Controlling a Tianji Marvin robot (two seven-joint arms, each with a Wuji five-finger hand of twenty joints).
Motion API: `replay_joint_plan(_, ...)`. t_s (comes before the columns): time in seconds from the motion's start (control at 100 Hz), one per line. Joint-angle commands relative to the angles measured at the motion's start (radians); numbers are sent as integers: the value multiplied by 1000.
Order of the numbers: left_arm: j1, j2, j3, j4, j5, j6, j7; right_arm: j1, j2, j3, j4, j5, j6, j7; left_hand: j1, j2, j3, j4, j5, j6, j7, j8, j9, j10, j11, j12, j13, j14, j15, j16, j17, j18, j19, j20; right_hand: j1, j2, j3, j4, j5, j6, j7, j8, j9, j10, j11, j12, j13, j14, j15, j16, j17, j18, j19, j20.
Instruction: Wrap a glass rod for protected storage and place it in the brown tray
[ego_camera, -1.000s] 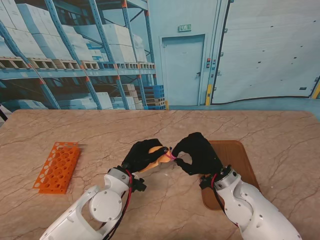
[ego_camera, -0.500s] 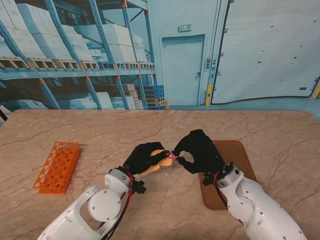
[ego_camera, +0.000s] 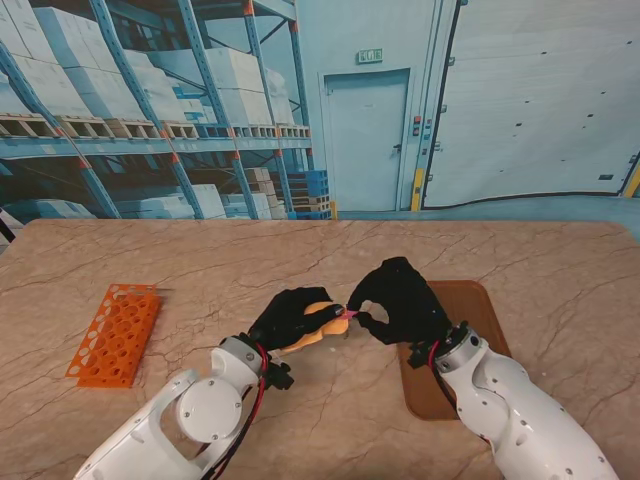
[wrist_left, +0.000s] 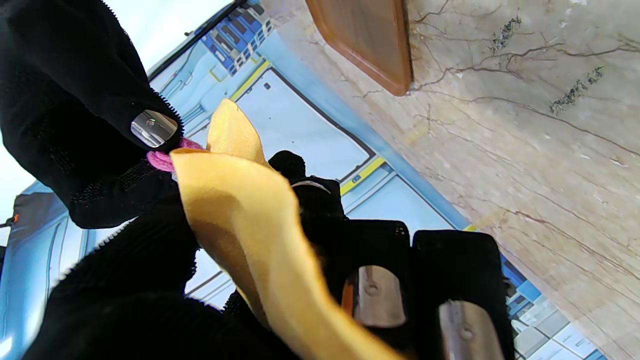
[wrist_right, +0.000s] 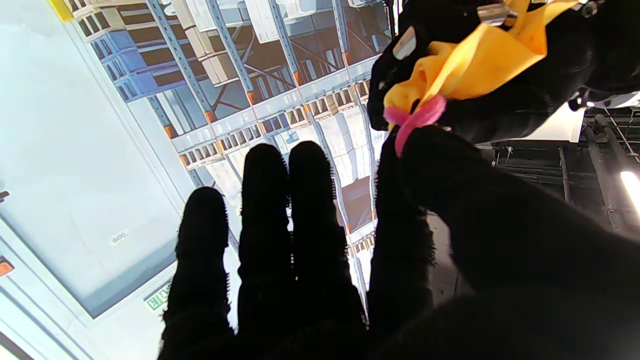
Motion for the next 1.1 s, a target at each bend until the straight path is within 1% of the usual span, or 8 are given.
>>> replay_joint_plan(0.0, 7, 0, -1, -3, -1, -4, -5, -1, 0, -2, -1, -6, 8, -5, 26, 0, 26, 13, 15, 3, 8, 3, 77, -43, 58, 19, 15, -1, 110, 5, 19, -65, 253, 30, 69, 69, 2, -24, -9, -40, 48, 17, -29, 30, 24, -6, -28, -8, 27, 7, -19, 4, 27, -14)
replay_joint_plan(0.23, 5, 4, 1, 0, 10, -13, -13, -5, -3, 6, -3, 3, 15, -5, 23, 1, 27, 14, 19, 6, 8, 4, 90, -61, 81, 31, 15, -7, 115, 5, 19, -64, 253, 34, 69, 94, -15, -25, -31, -29, 52, 20, -42, 31, 33, -1, -34, -9, 31, 8, -23, 4, 28, -14)
replay_joint_plan(0.31, 4, 5, 3, 2, 16, -16, -12, -9, -6, 11, -7, 17, 13, 6, 22, 2, 27, 15, 22, 8, 10, 6, 95, -66, 88, 34, 15, -8, 117, 4, 19, -64, 253, 34, 69, 101, -20, -26, -39, -26, 57, 23, -47, 31, 36, 0, -37, -11, 30, 7, -24, 3, 28, -15)
replay_joint_plan(0.45, 2, 8, 2, 1, 20, -18, -22, -14, -11, 15, -14, 45, 13, 33, 8, 9, 34, 23, 24, 17, 42, 35, 105, -82, 108, 43, 15, -13, 122, 2, 19, -62, 253, 38, 76, 116, -30, -32, -53, -29, 67, 32, -57, 28, 42, 2, -42, -14, 28, 7, -27, -1, 25, -17)
replay_joint_plan(0.67, 5, 11, -1, -4, 18, -27, -30, -6, -14, 15, -3, 62, 30, 46, 0, 6, 42, 26, 26, 18, 44, 42, 108, -86, 112, 46, 15, -11, 124, 1, 19, -60, 253, 40, 78, 123, -41, -36, -58, -30, 67, 33, -61, 30, 44, 2, -44, -13, 29, 7, -28, 1, 24, -17)
replay_joint_plan(0.85, 5, 12, 0, -7, 14, -26, -38, -4, -16, 14, -1, 73, 39, 51, -2, 4, 47, 26, 27, 16, 40, 41, 109, -85, 110, 46, 15, -11, 124, 0, 19, -59, 253, 41, 76, 132, -56, -36, -61, -46, 59, 27, -60, 29, 45, 1, -40, -14, 30, 8, -24, 1, 26, -16)
replay_joint_plan(1.09, 3, 13, 4, -7, 16, -24, -41, -2, -18, 13, -2, 83, 28, 57, -2, 2, 51, 24, 28, 16, 37, 39, 109, -83, 108, 48, 15, -11, 125, -1, 19, -58, 253, 42, 71, 136, -70, -35, -65, -65, 54, 21, -59, 25, 46, 2, -39, -18, 28, 7, -24, 0, 26, -16)
